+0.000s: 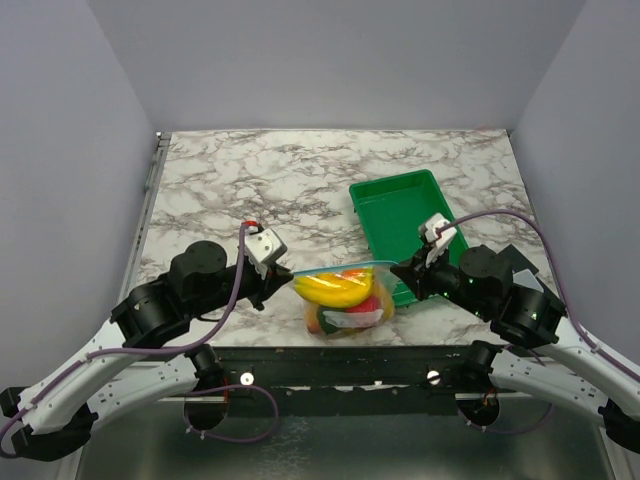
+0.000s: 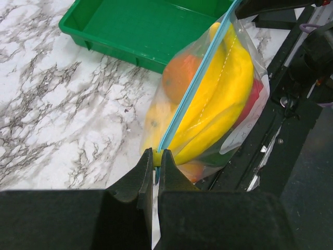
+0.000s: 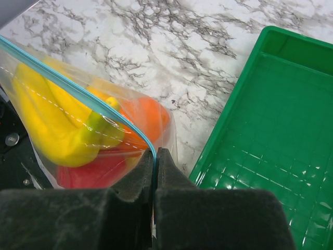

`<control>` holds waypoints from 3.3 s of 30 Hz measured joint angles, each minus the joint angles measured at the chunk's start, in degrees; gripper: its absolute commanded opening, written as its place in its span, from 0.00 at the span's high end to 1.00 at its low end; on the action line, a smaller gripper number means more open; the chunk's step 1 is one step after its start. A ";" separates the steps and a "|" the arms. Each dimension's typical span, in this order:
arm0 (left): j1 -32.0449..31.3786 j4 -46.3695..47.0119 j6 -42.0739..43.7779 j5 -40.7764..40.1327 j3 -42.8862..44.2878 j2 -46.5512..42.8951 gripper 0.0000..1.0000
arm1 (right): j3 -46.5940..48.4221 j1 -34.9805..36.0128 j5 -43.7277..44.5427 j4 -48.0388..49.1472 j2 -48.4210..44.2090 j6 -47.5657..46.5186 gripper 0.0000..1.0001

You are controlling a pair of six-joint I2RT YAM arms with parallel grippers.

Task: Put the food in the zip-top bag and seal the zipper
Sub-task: Zip the zipper food storage bag at the center of the board, then place the zipper food storage bag at the center of the board.

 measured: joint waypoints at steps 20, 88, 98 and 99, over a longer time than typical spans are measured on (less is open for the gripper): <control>0.26 0.39 -0.31 -7.43 -0.98 0.85 0.40 | 0.00 -0.37 -3.67 1.95 1.90 -2.40 0.99; 0.46 10.93 9.11 24.57 -1.77 23.37 1.00 | -1.27 -0.39 -22.97 2.54 0.22 -7.58 0.78; 0.50 9.22 8.20 13.81 -0.52 18.99 1.00 | -1.20 -0.39 -14.36 2.67 -4.52 -6.03 0.52; 0.50 9.20 8.15 12.09 0.11 18.80 1.00 | -1.16 -0.39 -13.66 2.69 -4.68 -5.99 0.51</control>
